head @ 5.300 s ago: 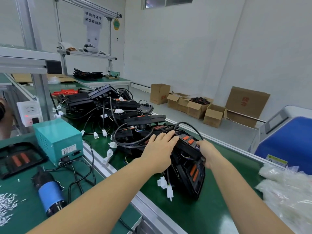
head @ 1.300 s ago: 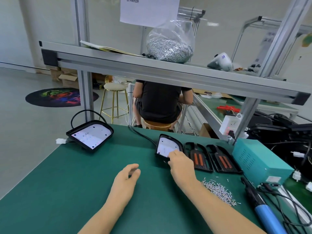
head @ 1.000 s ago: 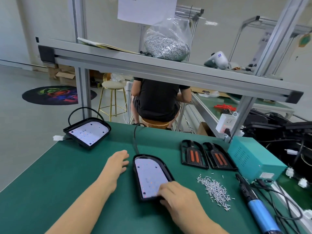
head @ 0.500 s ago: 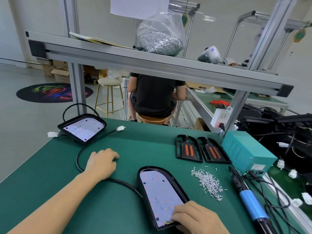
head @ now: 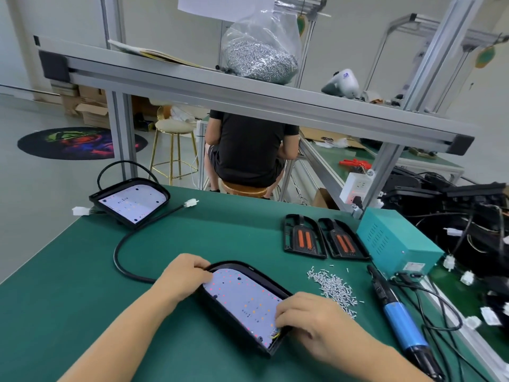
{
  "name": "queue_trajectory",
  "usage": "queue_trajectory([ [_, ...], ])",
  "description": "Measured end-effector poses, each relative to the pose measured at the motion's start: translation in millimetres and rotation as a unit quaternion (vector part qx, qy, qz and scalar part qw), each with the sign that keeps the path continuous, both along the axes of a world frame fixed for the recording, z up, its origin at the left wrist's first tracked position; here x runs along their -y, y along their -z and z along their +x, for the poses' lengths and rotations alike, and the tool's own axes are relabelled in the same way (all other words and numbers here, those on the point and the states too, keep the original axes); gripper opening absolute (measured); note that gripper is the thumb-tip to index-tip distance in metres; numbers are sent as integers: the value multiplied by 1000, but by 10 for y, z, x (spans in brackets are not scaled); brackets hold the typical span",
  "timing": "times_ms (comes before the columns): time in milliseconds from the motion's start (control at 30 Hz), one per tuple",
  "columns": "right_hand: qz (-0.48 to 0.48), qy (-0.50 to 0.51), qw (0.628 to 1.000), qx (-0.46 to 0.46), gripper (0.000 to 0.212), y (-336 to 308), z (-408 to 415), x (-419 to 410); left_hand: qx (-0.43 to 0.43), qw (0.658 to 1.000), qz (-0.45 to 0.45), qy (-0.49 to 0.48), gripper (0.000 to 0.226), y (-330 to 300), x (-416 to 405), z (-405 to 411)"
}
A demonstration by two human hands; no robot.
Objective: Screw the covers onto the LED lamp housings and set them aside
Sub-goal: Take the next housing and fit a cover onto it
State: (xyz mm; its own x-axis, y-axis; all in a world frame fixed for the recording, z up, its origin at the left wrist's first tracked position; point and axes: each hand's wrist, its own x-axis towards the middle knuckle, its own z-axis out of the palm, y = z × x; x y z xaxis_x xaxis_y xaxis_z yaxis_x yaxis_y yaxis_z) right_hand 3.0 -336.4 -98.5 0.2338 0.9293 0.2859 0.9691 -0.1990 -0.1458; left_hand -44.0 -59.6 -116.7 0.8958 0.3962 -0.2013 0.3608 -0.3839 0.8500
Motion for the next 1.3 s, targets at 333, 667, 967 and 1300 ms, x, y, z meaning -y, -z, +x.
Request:
queue_trajectory([
  [333,-6,478,850,-220,67,-331,980,-454,144,971,116,-153,21,217,371,-162],
  [667,-93,627,749,-194,113,41,1216,-779,175,961,61,-206,17,233,426,-202],
  [967,18,633,726,-268,106,-83,1198,-826,169,954,135,-209,28,204,422,-205],
  [1300,50,350,883,-309,114,-414,-99,-597,158,944,126,-262,53,280,393,-141],
])
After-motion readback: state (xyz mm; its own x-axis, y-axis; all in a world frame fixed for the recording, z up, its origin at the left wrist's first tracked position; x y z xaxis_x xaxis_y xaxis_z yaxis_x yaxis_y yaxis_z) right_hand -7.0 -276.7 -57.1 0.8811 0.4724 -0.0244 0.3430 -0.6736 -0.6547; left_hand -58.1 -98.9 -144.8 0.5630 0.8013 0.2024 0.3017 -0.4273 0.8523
